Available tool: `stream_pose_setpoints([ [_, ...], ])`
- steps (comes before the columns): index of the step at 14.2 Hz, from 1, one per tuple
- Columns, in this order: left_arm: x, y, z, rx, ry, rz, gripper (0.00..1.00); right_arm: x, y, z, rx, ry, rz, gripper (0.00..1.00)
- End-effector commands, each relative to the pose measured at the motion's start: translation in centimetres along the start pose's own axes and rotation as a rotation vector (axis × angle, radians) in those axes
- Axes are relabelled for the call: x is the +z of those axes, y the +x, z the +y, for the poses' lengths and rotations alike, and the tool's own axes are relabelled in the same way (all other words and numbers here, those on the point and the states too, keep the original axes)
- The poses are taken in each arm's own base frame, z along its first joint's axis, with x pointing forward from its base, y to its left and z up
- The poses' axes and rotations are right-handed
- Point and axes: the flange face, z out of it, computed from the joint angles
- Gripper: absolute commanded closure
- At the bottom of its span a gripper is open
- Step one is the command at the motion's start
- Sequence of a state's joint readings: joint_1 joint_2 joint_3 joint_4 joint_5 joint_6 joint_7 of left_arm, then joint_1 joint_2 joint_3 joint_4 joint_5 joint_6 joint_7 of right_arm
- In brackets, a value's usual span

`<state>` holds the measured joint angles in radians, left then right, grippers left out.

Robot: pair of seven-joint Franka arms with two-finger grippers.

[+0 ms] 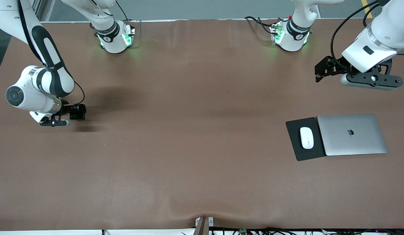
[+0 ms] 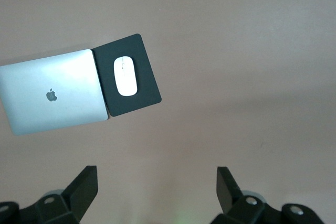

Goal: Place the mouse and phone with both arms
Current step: 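Lower the phone beside the plush and open the right gripper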

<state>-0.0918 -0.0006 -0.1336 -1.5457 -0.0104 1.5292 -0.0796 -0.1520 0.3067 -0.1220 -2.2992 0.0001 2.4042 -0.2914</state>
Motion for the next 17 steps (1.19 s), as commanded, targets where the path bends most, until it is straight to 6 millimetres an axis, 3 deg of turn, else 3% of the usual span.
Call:
stream_pose_setpoints([
  [1,-1.1,-0.3,-1.4,-0.031,0.003,0.027,0.0,0.6,-1.4,0.8,-0.023,0.008,0.013,0.82],
  [8,-1.2,-0.2,-1.3,-0.031,0.002,0.033,0.0,2.5,-3.2,0.6,-0.014,0.016,-0.001,0.66],
  [12,-1.3,-0.1,-1.4,-0.035,0.001,0.042,0.0,2.9,-3.5,0.3,-0.006,0.017,0.003,0.62],
  [13,-1.2,-0.1,-1.4,-0.035,0.001,0.041,0.0,3.1,-3.5,0.3,-0.003,0.018,0.0,0.49],
  [14,-1.3,-0.1,-1.4,-0.035,0.001,0.042,0.0,3.2,-3.5,0.3,0.002,0.021,-0.001,0.17],
  [15,-1.3,-0.1,-1.5,-0.037,0.001,0.042,0.0,3.1,-3.6,0.3,0.005,0.023,-0.003,0.0],
  [17,-1.3,-0.1,-1.5,-0.037,0.001,0.044,0.0,2.8,-3.5,0.4,0.024,0.025,-0.004,0.0],
])
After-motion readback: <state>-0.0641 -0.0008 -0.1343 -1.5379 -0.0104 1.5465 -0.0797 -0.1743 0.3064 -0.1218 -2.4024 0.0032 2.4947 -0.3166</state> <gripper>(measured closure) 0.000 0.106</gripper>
